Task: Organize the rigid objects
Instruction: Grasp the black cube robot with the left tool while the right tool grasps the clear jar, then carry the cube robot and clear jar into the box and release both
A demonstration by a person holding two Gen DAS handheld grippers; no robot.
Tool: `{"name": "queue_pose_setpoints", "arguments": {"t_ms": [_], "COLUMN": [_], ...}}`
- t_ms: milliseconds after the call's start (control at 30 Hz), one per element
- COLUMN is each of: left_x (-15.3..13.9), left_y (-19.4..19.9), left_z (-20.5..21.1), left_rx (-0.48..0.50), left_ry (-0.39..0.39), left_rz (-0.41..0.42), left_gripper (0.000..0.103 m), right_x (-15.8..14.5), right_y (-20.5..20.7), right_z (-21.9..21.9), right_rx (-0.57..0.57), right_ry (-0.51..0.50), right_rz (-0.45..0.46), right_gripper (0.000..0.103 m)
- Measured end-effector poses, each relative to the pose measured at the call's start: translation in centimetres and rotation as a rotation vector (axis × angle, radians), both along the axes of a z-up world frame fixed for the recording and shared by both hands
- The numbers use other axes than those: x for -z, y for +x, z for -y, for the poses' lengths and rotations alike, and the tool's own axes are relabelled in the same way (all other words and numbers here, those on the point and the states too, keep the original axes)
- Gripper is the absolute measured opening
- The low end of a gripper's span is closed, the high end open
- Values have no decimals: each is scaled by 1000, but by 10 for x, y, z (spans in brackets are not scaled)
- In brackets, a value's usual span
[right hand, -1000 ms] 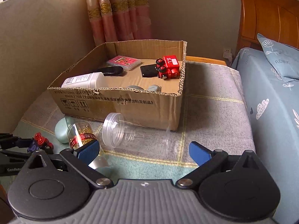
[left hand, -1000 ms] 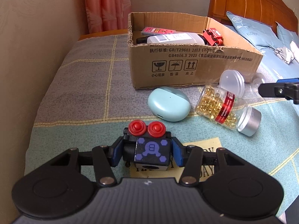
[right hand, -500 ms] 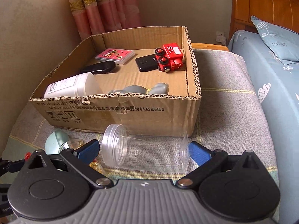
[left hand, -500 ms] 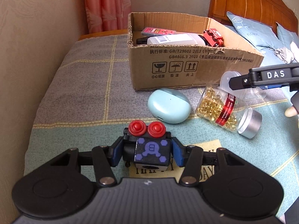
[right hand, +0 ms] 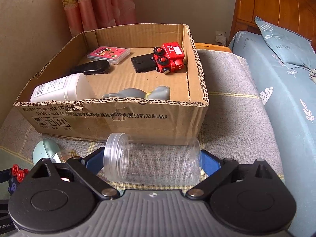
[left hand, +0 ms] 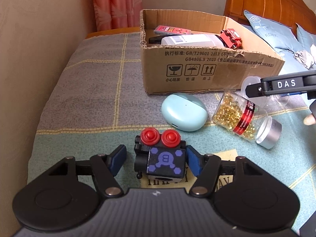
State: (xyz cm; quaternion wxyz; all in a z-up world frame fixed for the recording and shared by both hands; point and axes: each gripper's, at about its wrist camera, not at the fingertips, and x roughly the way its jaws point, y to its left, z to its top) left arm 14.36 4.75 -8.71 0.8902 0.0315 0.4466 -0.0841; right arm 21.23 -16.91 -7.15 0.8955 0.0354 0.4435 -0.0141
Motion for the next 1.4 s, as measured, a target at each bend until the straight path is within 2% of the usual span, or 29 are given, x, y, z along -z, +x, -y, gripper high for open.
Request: {"name": "queue_pose_setpoints", "arguments": {"t_ms": [100, 667, 1100, 1400], "left_x": [-1, -19, -40, -59], "left_y": [1, -2, -11, -15], "left_z": [0, -3, 2, 2], "left_rx": [11, 55, 92, 103], "left_ry": [3, 8, 17, 10], "left_rz": [1, 1, 42, 86], "left_gripper": [54, 54, 53, 53], "right_x": [-1, -21, -52, -83], "right_y": [0, -30, -50, -42], "right_z": [-2, 5, 9, 6], "right_rx": [-20, -122, -169, -199], "right_ry": [-14, -72, -77, -83], "right_rz": [-14, 0, 74, 153], "right_gripper": [94, 94, 94, 94]}}
